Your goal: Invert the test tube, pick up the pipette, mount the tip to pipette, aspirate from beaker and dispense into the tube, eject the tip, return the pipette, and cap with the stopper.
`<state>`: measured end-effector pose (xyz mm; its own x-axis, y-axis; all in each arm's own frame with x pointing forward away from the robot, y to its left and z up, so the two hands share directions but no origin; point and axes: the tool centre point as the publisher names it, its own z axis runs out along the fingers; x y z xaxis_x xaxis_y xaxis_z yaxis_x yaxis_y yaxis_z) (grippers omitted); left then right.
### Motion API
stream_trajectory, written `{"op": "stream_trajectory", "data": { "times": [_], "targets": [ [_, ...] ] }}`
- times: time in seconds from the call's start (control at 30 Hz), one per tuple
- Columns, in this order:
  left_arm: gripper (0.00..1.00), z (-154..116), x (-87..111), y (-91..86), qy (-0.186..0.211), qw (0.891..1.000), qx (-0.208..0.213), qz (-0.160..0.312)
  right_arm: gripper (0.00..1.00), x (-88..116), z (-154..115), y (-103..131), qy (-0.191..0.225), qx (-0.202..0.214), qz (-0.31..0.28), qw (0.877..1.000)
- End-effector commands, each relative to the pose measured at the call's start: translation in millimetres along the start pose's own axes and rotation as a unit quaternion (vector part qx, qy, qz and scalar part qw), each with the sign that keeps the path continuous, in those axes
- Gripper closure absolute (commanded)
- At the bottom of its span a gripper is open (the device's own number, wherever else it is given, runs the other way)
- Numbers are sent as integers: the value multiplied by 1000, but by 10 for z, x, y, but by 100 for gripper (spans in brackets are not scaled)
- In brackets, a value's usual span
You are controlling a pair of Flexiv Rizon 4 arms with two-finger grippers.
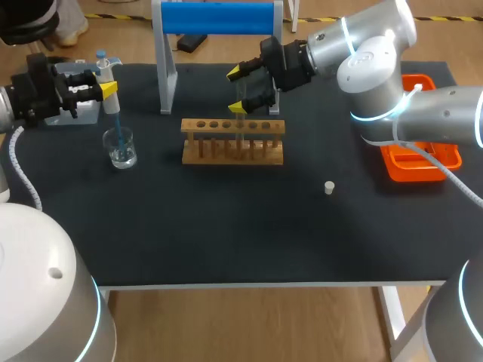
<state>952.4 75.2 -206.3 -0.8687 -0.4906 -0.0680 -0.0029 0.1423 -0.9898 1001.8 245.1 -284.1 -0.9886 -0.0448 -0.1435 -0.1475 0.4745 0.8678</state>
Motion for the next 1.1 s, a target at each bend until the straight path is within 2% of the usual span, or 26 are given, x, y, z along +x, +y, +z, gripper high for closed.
{"op": "stream_trajectory", "data": {
  "times": [0.03,0.6,1.1],
  "targets": [
    [100,-2,13,-20,-2,1000,-1,1,0,-3,-4,-1,1,0,0,1000],
    [100,-70,209,-486,-26,998,-17,51,0,-3,-4,-1,1,0,0,1000],
    [100,-102,271,-1036,-36,996,-30,76,0,-3,-4,-1,1,0,0,1000]
  ]
}}
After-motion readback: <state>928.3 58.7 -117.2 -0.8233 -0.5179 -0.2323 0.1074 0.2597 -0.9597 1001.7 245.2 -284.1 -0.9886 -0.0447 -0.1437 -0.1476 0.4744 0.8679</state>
